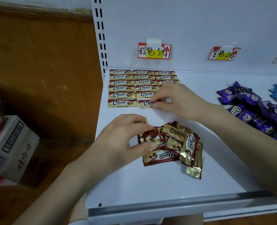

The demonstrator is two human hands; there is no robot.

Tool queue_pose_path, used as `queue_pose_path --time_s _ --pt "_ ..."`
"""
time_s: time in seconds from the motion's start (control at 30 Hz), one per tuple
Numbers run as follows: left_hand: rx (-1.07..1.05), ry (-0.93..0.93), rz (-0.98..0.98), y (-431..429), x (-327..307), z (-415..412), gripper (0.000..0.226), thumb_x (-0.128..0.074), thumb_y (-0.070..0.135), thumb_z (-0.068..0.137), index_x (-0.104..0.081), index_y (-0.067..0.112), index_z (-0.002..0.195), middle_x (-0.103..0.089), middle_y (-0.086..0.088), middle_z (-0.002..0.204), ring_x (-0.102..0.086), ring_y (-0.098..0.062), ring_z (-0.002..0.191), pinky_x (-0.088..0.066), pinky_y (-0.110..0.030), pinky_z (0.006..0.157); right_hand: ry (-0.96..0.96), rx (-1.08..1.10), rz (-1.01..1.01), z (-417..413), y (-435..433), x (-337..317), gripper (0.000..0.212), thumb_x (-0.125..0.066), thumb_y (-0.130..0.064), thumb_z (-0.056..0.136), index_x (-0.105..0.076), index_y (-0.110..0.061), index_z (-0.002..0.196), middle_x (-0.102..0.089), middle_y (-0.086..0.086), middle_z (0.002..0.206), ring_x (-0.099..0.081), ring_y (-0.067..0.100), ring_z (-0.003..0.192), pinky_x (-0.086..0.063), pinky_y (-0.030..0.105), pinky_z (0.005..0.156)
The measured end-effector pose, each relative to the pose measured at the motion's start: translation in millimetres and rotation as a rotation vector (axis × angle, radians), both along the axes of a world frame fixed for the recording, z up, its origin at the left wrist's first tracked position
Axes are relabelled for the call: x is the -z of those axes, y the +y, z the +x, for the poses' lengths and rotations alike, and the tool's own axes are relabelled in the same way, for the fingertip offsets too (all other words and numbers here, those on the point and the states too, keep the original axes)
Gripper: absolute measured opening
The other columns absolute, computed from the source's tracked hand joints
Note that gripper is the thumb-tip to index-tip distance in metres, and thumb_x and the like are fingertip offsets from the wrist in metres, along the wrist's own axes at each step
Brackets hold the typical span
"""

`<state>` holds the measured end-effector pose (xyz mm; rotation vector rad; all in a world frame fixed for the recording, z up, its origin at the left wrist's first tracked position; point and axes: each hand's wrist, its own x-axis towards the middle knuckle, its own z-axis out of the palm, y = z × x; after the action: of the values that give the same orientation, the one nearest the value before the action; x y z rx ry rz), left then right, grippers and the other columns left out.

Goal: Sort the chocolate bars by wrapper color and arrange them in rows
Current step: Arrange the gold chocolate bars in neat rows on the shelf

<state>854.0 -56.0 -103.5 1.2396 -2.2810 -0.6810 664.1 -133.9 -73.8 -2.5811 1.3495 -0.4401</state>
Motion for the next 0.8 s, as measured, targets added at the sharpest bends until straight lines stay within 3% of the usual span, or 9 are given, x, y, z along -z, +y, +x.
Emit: queue_pose_path --time_s 0.13,0.27,0.4,0.5,0.6,0.8 --pt "-0.004 0.006 -0.004 0.0 1.7 0.7 0.060 -0.046 0.060 0.071 -0.062 0.032 0.122 -0.050 0.018 0.129 -0.024 0.018 0.106 -0.021 0.005 0.084 0.029 0.004 -0.008 3.3 -0.9 -0.8 0.019 -0.059 -0.013 0.089 -0.070 0.000 0.095 -0.067 0.013 0.092 -0.055 0.021 0.086 -0.039 0.037 0.078" --pt "0.000 0.004 0.000 -0.3 2.0 0.4 0.060 -0.045 0.061 0.071 -0.061 0.034 0.123 -0.049 0.019 0.130 -0.023 0.018 0.106 -0.023 0.004 0.083 0.011 0.034 0.005 3.6 -2.2 -0.3 0.020 -0.058 -0.015 0.090 -0.069 -0.008 0.105 -0.065 0.003 0.099 -0.044 0.006 0.088 -0.041 0.035 0.084" --pt "0.002 -0.018 0.005 -1.1 2.2 0.1 0.062 -0.042 0.062 0.071 -0.058 0.036 0.124 -0.047 0.020 0.132 -0.020 0.019 0.105 -0.023 0.004 0.082 0.021 0.040 0.005 4.0 -3.1 -0.7 0.020 -0.058 -0.014 0.090 -0.070 -0.006 0.102 -0.067 0.007 0.098 -0.053 0.015 0.090 -0.043 0.041 0.082" --pt "0.005 -0.014 -0.007 -1.4 2.2 0.1 0.061 -0.043 0.063 0.072 -0.059 0.035 0.124 -0.048 0.019 0.132 -0.021 0.019 0.105 -0.023 0.004 0.082 0.029 0.047 0.007 3.8 -3.7 -0.6 0.020 -0.058 -0.016 0.090 -0.070 -0.009 0.104 -0.066 0.005 0.100 -0.051 0.011 0.090 -0.043 0.039 0.083" --pt "0.005 -0.011 -0.002 -1.0 1.9 0.0 0.060 -0.045 0.068 0.076 -0.058 0.035 0.125 -0.047 0.019 0.132 -0.022 0.018 0.106 -0.022 0.003 0.083 0.042 0.051 0.002 4.1 -4.1 -0.5 0.020 -0.058 -0.018 0.090 -0.070 -0.009 0.103 -0.066 0.005 0.098 -0.056 0.018 0.092 -0.044 0.041 0.082" --pt "-0.003 -0.011 0.001 -1.3 3.2 0.1 0.060 -0.044 0.061 0.071 -0.059 0.035 0.123 -0.048 0.020 0.131 -0.022 0.019 0.106 -0.022 0.004 0.083 0.047 0.044 -0.008 6.2 -4.1 -1.4 0.021 -0.058 -0.019 0.090 -0.070 -0.009 0.103 -0.065 0.005 0.095 -0.055 0.018 0.090 -0.044 0.038 0.080"
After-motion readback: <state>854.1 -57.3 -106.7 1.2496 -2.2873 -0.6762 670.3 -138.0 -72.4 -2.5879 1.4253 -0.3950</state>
